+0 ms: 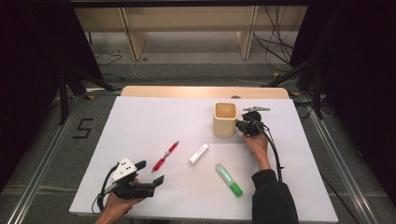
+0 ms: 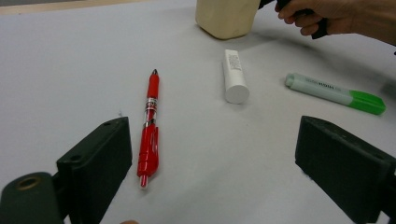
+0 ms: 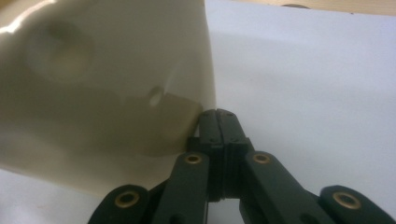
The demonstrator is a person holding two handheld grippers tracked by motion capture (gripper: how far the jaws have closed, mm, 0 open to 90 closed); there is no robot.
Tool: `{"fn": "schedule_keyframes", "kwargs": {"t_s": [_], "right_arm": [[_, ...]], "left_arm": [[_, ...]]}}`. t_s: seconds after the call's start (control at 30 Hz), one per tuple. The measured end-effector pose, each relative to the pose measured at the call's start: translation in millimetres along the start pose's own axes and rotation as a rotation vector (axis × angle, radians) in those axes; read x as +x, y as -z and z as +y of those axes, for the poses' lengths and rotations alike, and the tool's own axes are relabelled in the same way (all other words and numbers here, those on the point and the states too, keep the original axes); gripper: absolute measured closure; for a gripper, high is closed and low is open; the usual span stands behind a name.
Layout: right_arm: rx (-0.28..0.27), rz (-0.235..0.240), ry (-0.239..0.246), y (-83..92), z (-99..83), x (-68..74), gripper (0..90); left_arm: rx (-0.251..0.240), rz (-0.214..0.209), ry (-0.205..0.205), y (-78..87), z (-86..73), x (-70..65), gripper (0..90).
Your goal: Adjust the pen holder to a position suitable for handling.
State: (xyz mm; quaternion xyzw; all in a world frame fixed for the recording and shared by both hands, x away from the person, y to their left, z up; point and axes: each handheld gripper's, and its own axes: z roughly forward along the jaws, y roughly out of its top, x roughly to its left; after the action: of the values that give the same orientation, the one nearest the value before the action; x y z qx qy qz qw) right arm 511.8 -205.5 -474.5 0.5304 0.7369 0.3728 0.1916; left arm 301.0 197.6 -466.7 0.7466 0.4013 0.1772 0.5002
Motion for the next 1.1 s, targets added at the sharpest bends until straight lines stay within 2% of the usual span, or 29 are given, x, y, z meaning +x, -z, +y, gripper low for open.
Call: {"fn": "schedule_keyframes", "kwargs": {"t_s": [0.27, 0.67, 1.1], "right_arm": [[0.013, 0.020, 0.015, -10.9, 5.9, 19.2, 90.0], [0.025, 0.032, 0.033, -23.3, 12.4, 39.9, 90.0], [0.037, 0.037, 0.047, -29.7, 16.8, 51.7, 90.0]], "left_arm": [[-0.003, -0.001, 0.001, 0.8, 0.3, 0.0, 10.3], [-0.004, -0.004, 0.000, 0.8, 0.3, -0.6, 10.3], [-0.004, -0.006, 0.001, 0.6, 0.1, -0.8, 10.3]]}}
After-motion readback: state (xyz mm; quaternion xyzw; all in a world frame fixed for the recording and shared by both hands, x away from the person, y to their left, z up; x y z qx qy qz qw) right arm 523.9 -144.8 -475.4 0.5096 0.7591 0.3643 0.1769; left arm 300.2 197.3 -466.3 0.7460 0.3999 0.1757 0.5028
